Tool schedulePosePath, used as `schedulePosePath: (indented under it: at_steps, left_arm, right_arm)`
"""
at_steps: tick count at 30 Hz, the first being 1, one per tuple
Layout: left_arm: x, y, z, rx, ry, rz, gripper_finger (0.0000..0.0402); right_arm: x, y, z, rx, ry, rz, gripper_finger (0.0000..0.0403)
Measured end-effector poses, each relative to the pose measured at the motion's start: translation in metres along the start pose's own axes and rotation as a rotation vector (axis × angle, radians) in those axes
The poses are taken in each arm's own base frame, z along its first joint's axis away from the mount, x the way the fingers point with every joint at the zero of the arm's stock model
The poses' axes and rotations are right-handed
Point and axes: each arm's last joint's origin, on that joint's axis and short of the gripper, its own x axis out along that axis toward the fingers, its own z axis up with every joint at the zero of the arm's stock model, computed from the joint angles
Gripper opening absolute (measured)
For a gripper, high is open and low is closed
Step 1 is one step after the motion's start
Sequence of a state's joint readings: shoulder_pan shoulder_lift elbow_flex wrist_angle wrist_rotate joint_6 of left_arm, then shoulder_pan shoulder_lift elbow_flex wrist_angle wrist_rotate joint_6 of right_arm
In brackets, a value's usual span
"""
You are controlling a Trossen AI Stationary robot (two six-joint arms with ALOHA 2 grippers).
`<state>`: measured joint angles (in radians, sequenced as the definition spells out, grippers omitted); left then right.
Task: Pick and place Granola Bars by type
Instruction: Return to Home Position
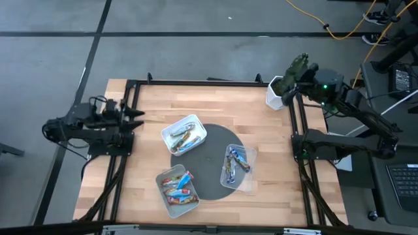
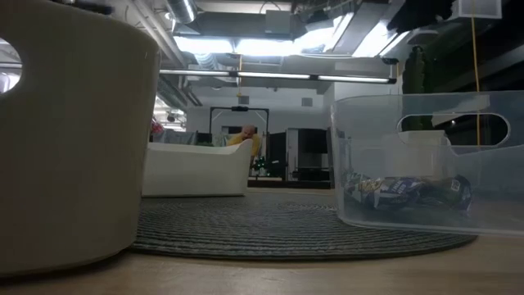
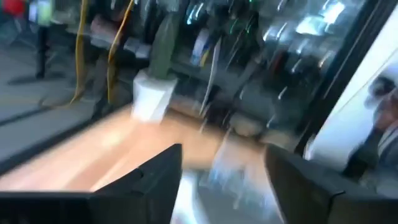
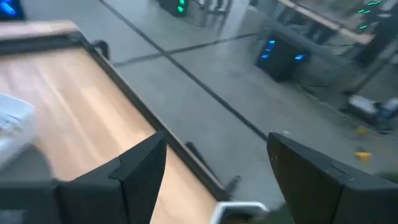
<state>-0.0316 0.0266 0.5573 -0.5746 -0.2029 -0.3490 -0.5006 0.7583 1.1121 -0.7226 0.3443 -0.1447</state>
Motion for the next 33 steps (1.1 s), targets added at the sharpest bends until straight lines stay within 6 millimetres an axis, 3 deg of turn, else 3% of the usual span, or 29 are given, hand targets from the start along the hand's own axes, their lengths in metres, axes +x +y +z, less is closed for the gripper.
schedulePosePath:
  at_steps: [4, 6, 13, 20, 33]
  left_arm:
    - [0.020, 0.003, -0.023, 0.008, 0.000, -0.050, 0.0219]
    - [0.025, 0.001, -0.024, -0.002, -0.107, -0.106, 0.0219]
    - [0.052, 0.009, -0.066, 0.029, -0.107, -0.167, 0.0219]
    - [0.066, 0.019, -0.106, 0.139, -0.048, -0.184, 0.0219]
    - [0.069, 0.020, -0.114, 0.210, 0.022, -0.198, 0.0219]
  right_arm:
    - [0.006, 0.006, -0.008, 0.049, -0.032, 0.086, 0.0280]
    - [0.008, 0.009, -0.013, 0.076, -0.045, 0.125, 0.0280]
    - [0.008, 0.014, -0.038, 0.208, -0.069, 0.173, 0.0280]
    - [0.005, 0.020, -0.058, 0.270, -0.290, 0.290, 0.0280]
    - [0.021, 0.043, -0.119, 0.321, -0.476, 0.581, 0.0280]
